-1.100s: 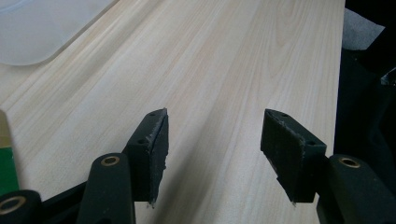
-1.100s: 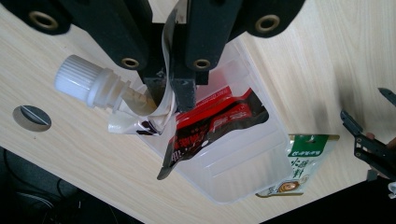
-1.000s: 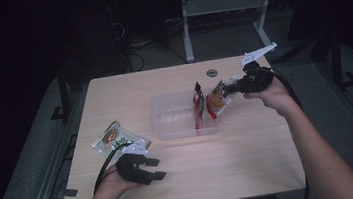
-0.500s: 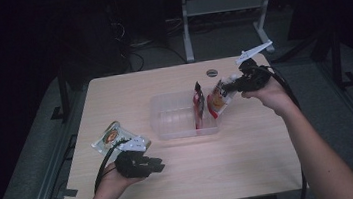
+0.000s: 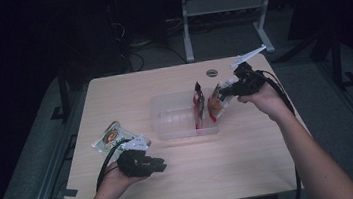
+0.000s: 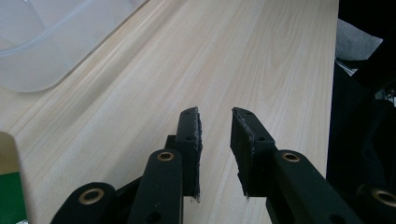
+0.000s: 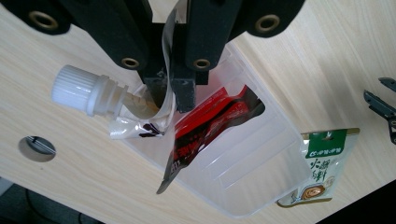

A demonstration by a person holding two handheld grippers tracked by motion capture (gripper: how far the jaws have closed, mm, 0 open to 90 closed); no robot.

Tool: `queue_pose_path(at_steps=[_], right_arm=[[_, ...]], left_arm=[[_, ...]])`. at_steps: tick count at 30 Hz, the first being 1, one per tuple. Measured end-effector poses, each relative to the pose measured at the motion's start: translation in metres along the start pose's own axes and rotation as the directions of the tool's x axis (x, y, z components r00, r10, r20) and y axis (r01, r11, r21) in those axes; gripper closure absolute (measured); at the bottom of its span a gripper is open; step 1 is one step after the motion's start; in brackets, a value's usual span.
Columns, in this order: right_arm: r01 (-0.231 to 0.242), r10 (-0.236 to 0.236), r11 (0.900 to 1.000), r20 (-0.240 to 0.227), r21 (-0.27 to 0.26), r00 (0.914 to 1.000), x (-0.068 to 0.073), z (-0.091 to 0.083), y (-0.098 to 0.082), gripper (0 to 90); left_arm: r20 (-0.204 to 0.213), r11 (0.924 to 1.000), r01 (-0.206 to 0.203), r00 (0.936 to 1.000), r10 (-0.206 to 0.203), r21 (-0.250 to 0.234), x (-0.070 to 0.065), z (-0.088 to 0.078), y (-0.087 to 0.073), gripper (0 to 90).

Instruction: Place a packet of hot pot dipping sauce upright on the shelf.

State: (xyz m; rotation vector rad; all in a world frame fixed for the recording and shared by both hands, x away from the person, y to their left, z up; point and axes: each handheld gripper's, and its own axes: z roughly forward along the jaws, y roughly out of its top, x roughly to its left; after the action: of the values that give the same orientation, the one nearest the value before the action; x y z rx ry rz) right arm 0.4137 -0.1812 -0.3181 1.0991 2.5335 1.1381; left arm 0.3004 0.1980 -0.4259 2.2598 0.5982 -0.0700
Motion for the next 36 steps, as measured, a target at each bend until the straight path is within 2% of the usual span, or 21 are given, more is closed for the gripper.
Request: queue_pose_path(at_steps=[2, 7, 15, 18, 21, 27, 29, 32, 33, 35, 36], right_arm=[[0.008, -0.008, 1.0, -0.012, -0.003, 0.9999, -0.001, 0.005, -0.003, 89.3], [-0.01, 0.01, 1.0, -0.036, -0.013, 0.9993, -0.005, 0.015, -0.008, 89.3], [-0.027, 0.026, 0.999, -0.053, -0.017, 0.9983, -0.008, 0.026, -0.013, 88.8], [-0.02, 0.019, 0.999, -0.054, -0.026, 0.9983, -0.01, 0.028, -0.015, 88.3], [-0.035, 0.034, 0.999, -0.057, -0.027, 0.9978, -0.009, 0.029, -0.015, 86.5], [-0.046, 0.041, 0.998, -0.082, -0.053, 0.9958, -0.008, 0.028, -0.015, 72.3], [-0.045, 0.039, 0.997, -0.087, -0.068, 0.9954, -0.008, 0.025, -0.016, 64.4], [-0.055, 0.046, 0.995, -0.098, -0.089, 0.9941, -0.006, 0.019, -0.017, 47.0], [-0.037, 0.027, 0.994, -0.096, -0.103, 0.995, -0.005, 0.017, -0.019, 41.4], [-0.034, 0.023, 0.992, -0.087, -0.125, 0.9959, -0.003, 0.013, -0.023, 35.5], [-0.027, 0.015, 0.99, -0.083, -0.138, 0.9965, -0.003, 0.011, -0.026, 32.9]], left_arm=[[0.001, 1.0, 0.004, 1.0, -0.004, -0.001, 0.0, 0.0, 0.0, 72.3], [0.001, 1.0, 0.006, 1.0, -0.006, 0.004, 0.001, 0.0, -0.001, 72.3], [0.001, 0.9999, 0.007, 1.0, -0.007, 0.011, 0.0, 0.0, -0.002, 72.2], [-0.001, 0.9999, 0.009, 1.0, -0.009, 0.006, 0.0, 0.001, -0.002, 71.8], [-0.002, 0.9999, 0.01, 0.9999, -0.01, 0.008, 0.001, 0.001, -0.003, 71.6], [-0.004, 0.9999, 0.003, 1.0, -0.003, 0.012, 0.001, 0.0, -0.003, 71.6], [-0.005, 0.9999, 0.005, 1.0, -0.005, 0.013, 0.001, 0.0, -0.004, 71.6], [-0.005, 0.9999, 0.012, 0.9999, -0.012, 0.007, 0.001, 0.0, -0.004, 71.3], [-0.005, 0.9999, 0.015, 0.9999, -0.015, 0.006, 0.001, 0.0, -0.004, 71.2], [-0.01, 0.9999, 0.008, 0.9999, -0.008, 0.011, 0.002, -0.001, -0.005, 70.9], [-0.007, 0.9998, 0.017, 0.9998, -0.017, 0.01, 0.002, -0.001, -0.005, 70.7]])
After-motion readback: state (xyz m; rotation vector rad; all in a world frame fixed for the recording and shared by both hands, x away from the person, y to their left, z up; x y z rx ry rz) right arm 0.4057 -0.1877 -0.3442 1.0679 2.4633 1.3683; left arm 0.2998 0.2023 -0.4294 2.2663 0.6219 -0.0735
